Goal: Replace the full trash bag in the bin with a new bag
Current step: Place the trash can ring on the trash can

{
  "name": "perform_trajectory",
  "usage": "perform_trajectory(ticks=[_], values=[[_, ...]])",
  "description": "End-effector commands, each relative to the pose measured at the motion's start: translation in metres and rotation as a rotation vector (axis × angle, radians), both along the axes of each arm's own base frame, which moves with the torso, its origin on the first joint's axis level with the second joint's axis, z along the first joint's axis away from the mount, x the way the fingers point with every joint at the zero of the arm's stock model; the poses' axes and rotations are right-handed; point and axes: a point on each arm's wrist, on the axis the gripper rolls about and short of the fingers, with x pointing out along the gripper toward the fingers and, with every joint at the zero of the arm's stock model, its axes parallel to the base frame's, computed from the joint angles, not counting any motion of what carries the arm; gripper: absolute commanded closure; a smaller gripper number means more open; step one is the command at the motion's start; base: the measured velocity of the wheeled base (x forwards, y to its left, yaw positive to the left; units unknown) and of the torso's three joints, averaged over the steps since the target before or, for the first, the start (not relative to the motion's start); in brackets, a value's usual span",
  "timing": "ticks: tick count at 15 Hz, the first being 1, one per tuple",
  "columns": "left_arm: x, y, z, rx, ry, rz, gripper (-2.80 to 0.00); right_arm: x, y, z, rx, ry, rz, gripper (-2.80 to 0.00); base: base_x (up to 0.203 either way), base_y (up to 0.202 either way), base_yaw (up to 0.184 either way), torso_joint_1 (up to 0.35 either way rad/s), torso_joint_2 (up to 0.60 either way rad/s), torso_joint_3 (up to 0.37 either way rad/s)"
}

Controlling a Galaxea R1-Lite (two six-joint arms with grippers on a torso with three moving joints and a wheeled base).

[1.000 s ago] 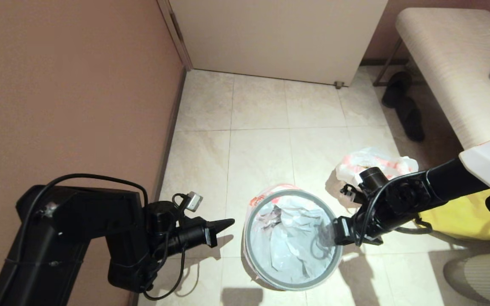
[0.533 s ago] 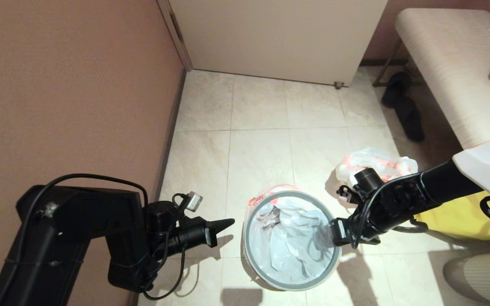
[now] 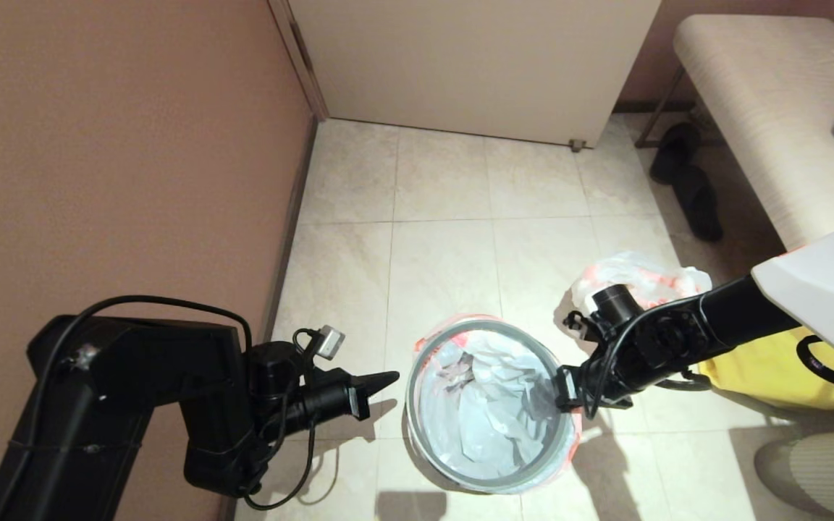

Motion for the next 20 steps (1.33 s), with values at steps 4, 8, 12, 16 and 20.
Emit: perform_trajectory(ticks=[4, 8, 12, 16, 20], values=[[0.001, 0.000, 0.004, -0.013, -0.044, -0.004, 0.00, 0.010, 0.002, -0.002, -0.032, -0.022, -0.024, 0.00, 0.000, 0.000, 0.000, 0.000, 0.00, 0.000], [0.001, -0.001, 0.004, -0.013, -0.044, -0.004, 0.00, -0.008, 0.002, 0.032, -0.013, -0.057, -0.009, 0.00, 0.000, 0.000, 0.000, 0.000, 0.00, 0.000], [0.001, -0.001, 0.004, -0.013, -0.044, -0.004, 0.00, -0.016, 0.001, 0.040, -0.014, -0.063, -0.011, 0.00, 0.000, 0.000, 0.000, 0.000, 0.00, 0.000], [0.002, -0.001, 0.005, -0.014, -0.047, -0.004, 0.00, -0.010, -0.006, 0.027, -0.029, -0.039, -0.030, 0.00, 0.000, 0.000, 0.000, 0.000, 0.00, 0.000], [0.002, -0.001, 0.004, -0.014, -0.048, -0.003, 0.00, -0.003, -0.014, 0.014, -0.041, -0.015, -0.054, 0.00, 0.000, 0.000, 0.000, 0.000, 0.00, 0.000]])
